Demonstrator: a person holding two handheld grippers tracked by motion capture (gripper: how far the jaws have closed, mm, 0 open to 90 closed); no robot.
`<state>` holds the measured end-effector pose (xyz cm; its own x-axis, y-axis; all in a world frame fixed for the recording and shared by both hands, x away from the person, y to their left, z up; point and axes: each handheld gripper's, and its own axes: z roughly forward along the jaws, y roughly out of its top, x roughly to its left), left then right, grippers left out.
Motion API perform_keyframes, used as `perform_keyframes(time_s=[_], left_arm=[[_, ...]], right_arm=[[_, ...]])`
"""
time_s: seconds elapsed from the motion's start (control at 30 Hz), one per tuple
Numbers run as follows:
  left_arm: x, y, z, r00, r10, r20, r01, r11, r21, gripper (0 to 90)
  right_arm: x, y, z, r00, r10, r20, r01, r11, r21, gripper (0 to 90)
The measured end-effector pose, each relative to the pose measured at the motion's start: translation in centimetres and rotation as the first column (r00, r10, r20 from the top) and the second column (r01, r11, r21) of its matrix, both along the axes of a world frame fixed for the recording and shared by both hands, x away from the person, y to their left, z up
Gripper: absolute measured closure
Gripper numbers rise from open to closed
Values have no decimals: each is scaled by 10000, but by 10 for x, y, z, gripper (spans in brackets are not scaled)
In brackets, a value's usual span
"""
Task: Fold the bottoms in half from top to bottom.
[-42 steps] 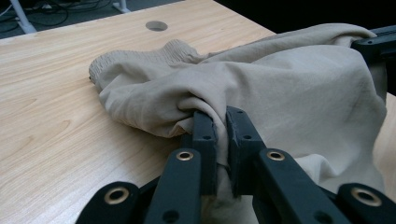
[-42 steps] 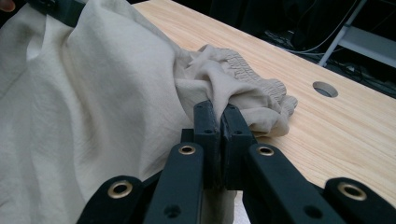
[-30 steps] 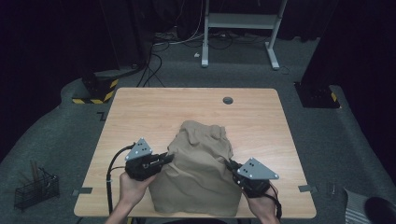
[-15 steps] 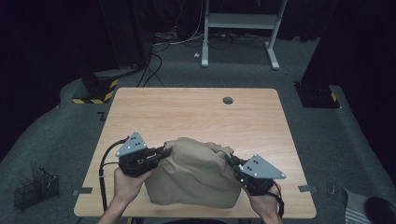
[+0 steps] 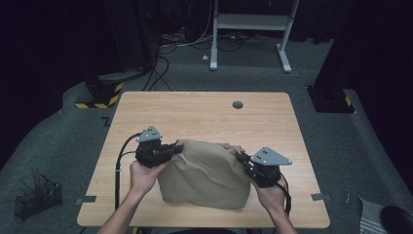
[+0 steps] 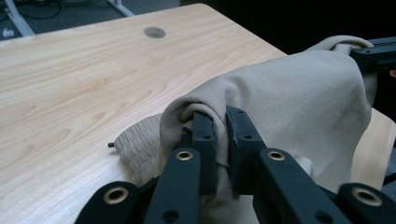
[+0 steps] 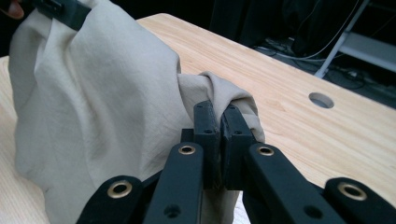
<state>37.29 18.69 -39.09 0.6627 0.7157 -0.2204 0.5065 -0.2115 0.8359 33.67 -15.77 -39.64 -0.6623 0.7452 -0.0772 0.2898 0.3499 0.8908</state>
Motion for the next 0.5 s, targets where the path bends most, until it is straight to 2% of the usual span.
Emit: perform_keyframes(time_s=[0.23,0.5], left_arm=[[12,-1,-8,9999,108,-103,-106,9997,228,829],[21,-2,-14,9997,218,-109,-213,9987,468,826]], right_arm=[[17,-2,-12,9986,-240,-478,259,9989,396,871],[26,-3,-19,9961,-503,-721,536,9976,446,871]])
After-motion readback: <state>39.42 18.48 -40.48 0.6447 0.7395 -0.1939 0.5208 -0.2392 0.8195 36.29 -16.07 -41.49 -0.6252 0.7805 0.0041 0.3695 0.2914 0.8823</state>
